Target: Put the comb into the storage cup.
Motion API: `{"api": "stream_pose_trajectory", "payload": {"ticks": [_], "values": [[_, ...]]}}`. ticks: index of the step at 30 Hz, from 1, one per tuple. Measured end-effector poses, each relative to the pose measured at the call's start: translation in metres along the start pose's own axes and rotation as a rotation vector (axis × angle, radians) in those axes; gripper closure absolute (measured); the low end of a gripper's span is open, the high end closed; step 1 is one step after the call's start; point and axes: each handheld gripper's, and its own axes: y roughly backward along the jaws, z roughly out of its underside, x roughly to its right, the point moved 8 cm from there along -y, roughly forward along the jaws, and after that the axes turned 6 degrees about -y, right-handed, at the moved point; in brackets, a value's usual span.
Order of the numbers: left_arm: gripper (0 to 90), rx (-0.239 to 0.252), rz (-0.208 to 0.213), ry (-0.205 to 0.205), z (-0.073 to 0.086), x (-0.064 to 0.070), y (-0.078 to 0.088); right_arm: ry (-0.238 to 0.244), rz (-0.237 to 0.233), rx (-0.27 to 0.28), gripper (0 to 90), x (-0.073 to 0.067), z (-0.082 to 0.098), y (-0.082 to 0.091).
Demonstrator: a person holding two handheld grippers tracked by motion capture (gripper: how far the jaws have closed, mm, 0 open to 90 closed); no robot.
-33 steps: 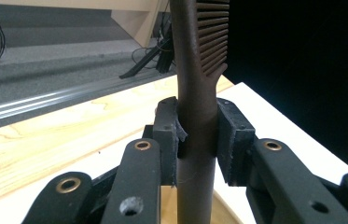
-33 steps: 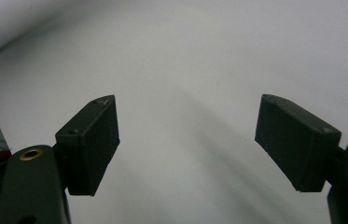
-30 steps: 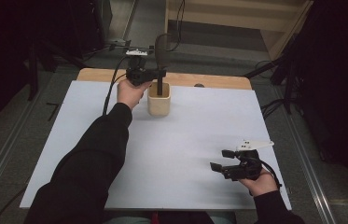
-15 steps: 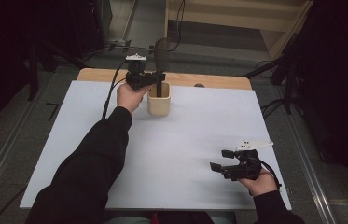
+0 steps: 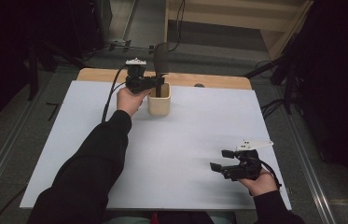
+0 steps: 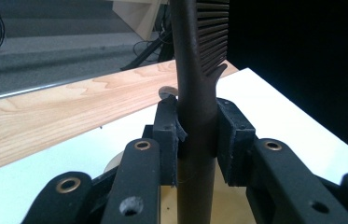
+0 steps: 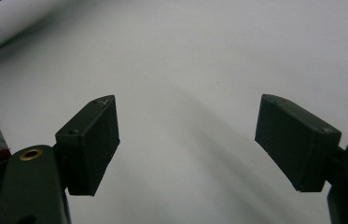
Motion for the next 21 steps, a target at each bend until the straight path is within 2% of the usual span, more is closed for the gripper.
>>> {"api": "stream_pose_trajectory", "payload": {"ticks": [11, 13, 15, 16, 18, 21], "values": [[72.4, -0.003, 0.006, 0.010, 0.006, 0.000, -0.004, -0.001, 0.000, -0.001, 19.9, 0.000, 0.000, 0.000], [72.2, -0.005, 0.004, 0.008, 0.007, 0.000, -0.004, 0.002, -0.002, -0.001, 19.9, 0.000, 0.000, 0.000], [70.9, -0.009, -0.009, -0.011, 0.006, -0.001, -0.002, 0.003, -0.003, -0.001, 19.9, 0.000, 0.000, 0.000], [66.5, -0.004, -0.011, -0.015, 0.005, -0.002, -0.001, 0.002, -0.003, -0.001, 19.9, -0.001, 0.000, 0.000], [48.6, 0.009, -0.013, -0.002, 0.003, -0.005, 0.003, 0.003, -0.003, -0.001, 19.9, -0.001, 0.000, 0.000], [36.2, 0.005, -0.017, 0.044, 0.002, -0.013, 0.009, 0.006, -0.004, -0.002, 19.9, -0.001, 0.000, 0.001]]}}
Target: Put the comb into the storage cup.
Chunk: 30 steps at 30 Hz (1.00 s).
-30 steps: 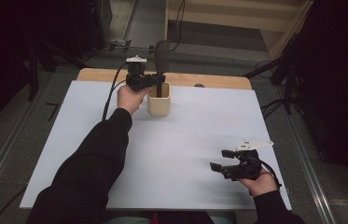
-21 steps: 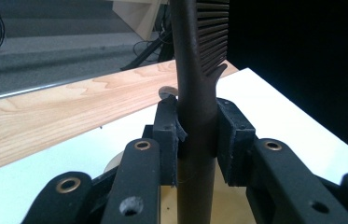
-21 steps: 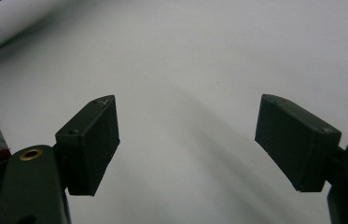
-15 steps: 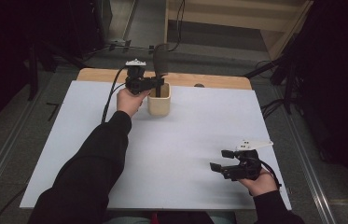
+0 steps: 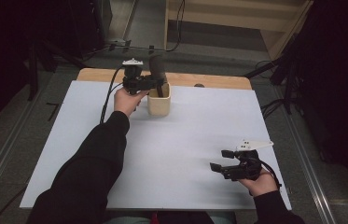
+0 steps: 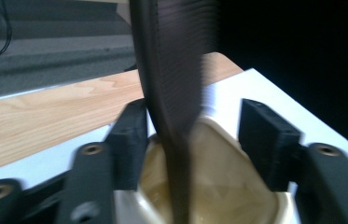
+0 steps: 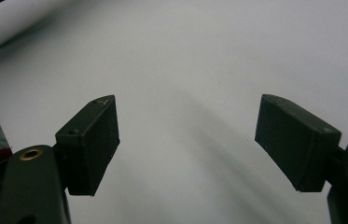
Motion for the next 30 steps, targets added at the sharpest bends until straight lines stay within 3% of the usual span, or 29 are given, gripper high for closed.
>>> {"api": "stream_pose_trajectory", "payload": {"ticks": [5, 8, 11, 14, 21, 30], "values": [[32.3, -0.032, 0.019, 0.057, 0.004, -0.010, 0.007, 0.002, -0.001, -0.001, 19.9, -0.001, 0.000, 0.000], [32.3, -0.041, 0.017, 0.053, 0.006, -0.011, 0.010, 0.001, -0.002, 0.000, 19.9, 0.000, 0.000, -0.001], [32.5, -0.043, 0.049, 0.048, 0.007, -0.009, 0.012, -0.004, 0.001, 0.002, 19.9, 0.000, -0.001, -0.001], [32.4, -0.062, 0.043, 0.027, 0.010, -0.008, 0.014, -0.004, 0.002, 0.002, 19.9, 0.000, -0.001, -0.001], [32.4, -0.089, 0.037, 0.028, 0.016, -0.009, 0.024, -0.003, 0.004, 0.001, 19.9, 0.001, 0.000, -0.001], [32.3, -0.138, 0.073, 0.027, 0.028, -0.004, 0.038, -0.003, 0.013, 0.003, 19.9, 0.001, -0.001, 0.001]]}}
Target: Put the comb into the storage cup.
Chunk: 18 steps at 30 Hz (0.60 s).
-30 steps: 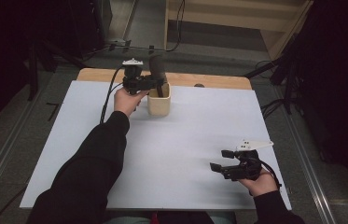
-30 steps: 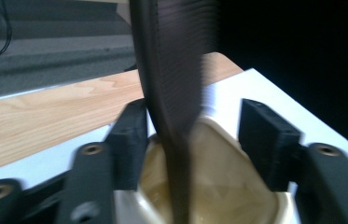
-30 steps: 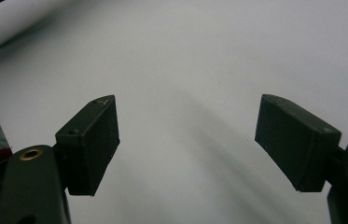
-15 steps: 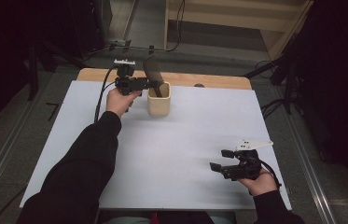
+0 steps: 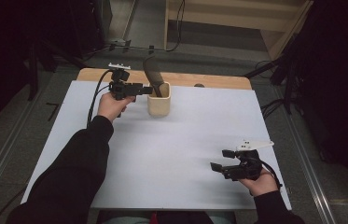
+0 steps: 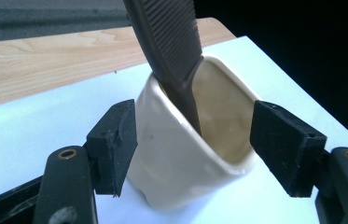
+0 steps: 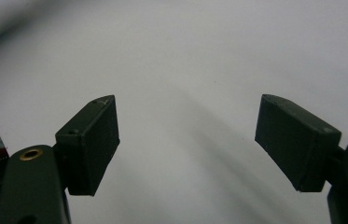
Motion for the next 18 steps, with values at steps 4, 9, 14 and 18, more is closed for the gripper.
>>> {"api": "stream_pose_trajectory", "payload": {"ticks": [4, 9, 14, 18], "values": [[32.4, -0.008, -0.009, -0.001, 0.006, 0.001, 0.003, 0.018, 0.020, -0.009, 19.8, 0.001, 0.001, -0.001], [32.3, -0.027, 0.004, 0.006, 0.011, 0.004, 0.006, 0.009, 0.022, -0.005, 19.9, 0.003, 0.001, -0.001], [32.3, -0.031, 0.027, 0.015, 0.016, 0.011, 0.009, 0.010, 0.023, -0.011, 19.8, 0.003, 0.001, -0.003], [32.3, -0.028, 0.036, 0.014, 0.021, 0.015, 0.011, 0.011, 0.024, -0.016, 19.6, 0.003, 0.001, -0.004]]}}
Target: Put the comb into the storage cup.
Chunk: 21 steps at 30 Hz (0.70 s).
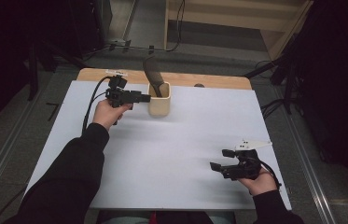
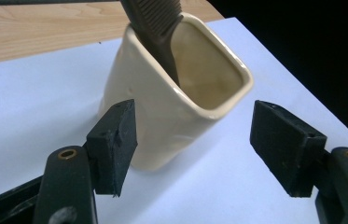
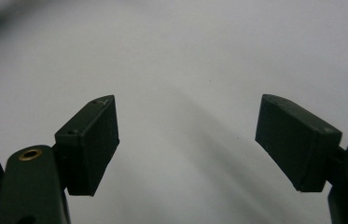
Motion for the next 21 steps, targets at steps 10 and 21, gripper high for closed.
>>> {"api": "stream_pose_trajectory", "payload": {"ticks": [10, 21], "values": [[29.6, -0.018, 0.029, 0.028, 0.018, 0.005, 0.006, -0.008, 0.000, -0.002, 19.6, 0.001, -0.001, -0.003], [29.6, -0.009, 0.025, 0.023, 0.029, 0.009, 0.019, -0.004, -0.005, -0.001, 19.6, 0.001, -0.005, -0.007]]}}
